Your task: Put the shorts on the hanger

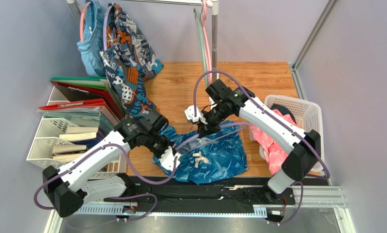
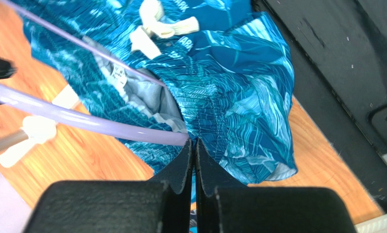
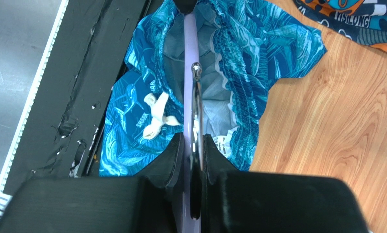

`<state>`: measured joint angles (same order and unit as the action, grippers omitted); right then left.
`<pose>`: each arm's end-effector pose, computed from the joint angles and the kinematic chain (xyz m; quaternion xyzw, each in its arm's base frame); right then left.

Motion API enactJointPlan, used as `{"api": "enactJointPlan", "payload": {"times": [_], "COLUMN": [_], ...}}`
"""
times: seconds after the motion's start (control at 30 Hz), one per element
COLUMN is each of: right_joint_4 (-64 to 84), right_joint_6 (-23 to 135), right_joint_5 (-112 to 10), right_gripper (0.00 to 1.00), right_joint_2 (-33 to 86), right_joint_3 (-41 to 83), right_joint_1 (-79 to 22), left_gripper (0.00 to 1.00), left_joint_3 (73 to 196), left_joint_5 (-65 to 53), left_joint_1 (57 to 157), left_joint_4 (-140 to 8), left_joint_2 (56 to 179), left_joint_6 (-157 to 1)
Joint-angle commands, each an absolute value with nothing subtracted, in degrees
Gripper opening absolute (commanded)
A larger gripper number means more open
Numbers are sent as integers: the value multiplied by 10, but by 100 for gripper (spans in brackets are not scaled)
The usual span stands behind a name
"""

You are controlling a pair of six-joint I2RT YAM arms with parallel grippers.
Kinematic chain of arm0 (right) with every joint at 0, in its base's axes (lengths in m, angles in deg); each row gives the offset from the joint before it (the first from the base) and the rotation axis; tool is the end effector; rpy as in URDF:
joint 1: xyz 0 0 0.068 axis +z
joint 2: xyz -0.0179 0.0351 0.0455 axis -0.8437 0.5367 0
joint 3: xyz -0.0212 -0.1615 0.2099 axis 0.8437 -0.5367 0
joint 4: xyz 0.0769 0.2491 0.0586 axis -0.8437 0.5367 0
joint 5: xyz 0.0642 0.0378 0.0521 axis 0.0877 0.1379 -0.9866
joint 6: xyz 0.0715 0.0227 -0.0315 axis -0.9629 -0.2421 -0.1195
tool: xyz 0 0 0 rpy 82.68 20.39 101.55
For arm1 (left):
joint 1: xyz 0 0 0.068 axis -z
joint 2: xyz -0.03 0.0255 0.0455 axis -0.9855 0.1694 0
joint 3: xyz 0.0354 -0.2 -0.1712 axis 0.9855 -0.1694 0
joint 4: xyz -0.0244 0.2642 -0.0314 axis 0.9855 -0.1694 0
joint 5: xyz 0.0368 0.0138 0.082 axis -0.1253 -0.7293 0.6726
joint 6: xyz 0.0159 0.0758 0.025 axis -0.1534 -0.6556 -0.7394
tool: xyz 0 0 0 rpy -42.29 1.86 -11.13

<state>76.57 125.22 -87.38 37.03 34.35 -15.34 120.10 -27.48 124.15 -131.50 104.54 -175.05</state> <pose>0.2079 0.2552 0.3000 -0.7609 0.5066 0.3377 0.2242 0.1254 -0.1694 0.2543 0.8781 0.3633 -0.1715 0.2600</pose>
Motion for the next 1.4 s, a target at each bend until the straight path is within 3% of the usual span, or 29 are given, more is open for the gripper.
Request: {"api": "enactJointPlan", "payload": {"times": [0.0,0.1,0.13,0.17,0.27,0.3,0.33,0.47,0.67,1.0,1.07,1.1,1.13,1.17,1.23,1.37], "right_joint_4": [685,632,622,616,610,608,606,596,575,540,530,520,515,503,500,508], "right_joint_6": [1210,1169,1159,1153,1145,1141,1139,1130,1113,1092,1090,1086,1082,1075,1053,959], "right_joint_5": [-949,-965,-968,-970,-974,-975,-977,-974,-972,-976,-975,-973,-970,-965,-955,-911], "right_gripper": [0,0,0,0,0,0,0,0,0,0,0,0,0,0,0,73], "right_joint_2": [351,327,323,321,319,319,317,312,304,293,283,279,270,265,248,205], "right_joint_3": [338,302,294,284,274,273,271,267,265,259,249,245,239,231,224,221], "right_joint_1": [-151,-161,-163,-166,-169,-169,-170,-174,-174,-174,-174,-174,-174,-174,-174,-178], "left_gripper": [0,28,48,54,59,71,75,77,76,63,54,34,23,0,0,0], "left_joint_3": [1227,1240,1257,1268,1321,1340,1344,1312,1277,1260,1257,1252,1249,1246,1236,1186], "left_joint_5": [-288,-306,-334,-348,-404,-416,-417,-427,-425,-408,-415,-415,-412,-413,-416,-399], "left_joint_1": [1240,1199,1148,1122,1021,1001,992,985,1035,1074,1078,1078,1078,1078,1078,1080], "left_joint_4": [-1253,-1234,-1240,-1247,-1322,-1346,-1397,-1437,-1400,-1265,-1259,-1249,-1248,-1252,-1268,-1264], "left_joint_2": [1032,1025,1024,1027,1048,1054,1065,1061,1103,1183,1183,1178,1175,1171,1144,1046], "left_joint_6": [-1580,-1482,-1433,-1414,-1400,-1408,-1421,-1432,-1384,-1267,-1257,-1253,-1255,-1262,-1283,-1347]}}
